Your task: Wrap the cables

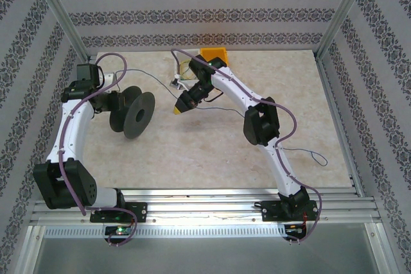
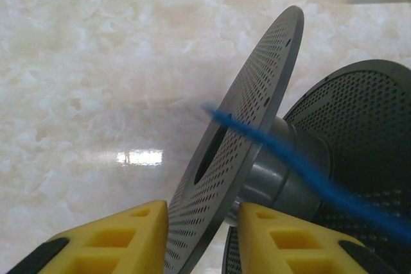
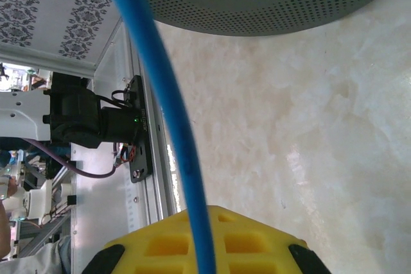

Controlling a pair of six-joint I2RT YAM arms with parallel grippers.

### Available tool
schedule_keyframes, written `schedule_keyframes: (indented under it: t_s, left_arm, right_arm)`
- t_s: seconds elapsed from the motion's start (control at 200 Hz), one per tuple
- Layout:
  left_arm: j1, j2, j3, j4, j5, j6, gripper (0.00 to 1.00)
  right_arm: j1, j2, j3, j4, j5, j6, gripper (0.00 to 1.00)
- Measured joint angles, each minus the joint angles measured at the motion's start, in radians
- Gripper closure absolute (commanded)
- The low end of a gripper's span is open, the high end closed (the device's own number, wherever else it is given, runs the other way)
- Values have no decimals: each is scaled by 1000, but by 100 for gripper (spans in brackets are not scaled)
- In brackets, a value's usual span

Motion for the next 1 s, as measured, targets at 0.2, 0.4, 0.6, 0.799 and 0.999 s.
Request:
schedule_keyframes:
  t_s: [0.2,0.4,0.6,0.799,0.999]
  left_arm:
    - [0,9,-3,3,-6,-1,84]
    - [0,14,-2,11,-18,-1,91]
    - [0,39,22,13,-23,4,93]
    - [0,97,81,8,-29,27,94]
    - [0,148,132,6,-33,43,93]
  right_arm:
    - [-10,0,-29,4,0,-1,100]
    - [-31,-1,-50,-7,1,-19,100]
    - [-37,-1,-50,-37,-3,-51,100]
    - [-26,2,-45,-111,-18,-106,100]
    - [-8,8,-42,-154,-27,-136,100]
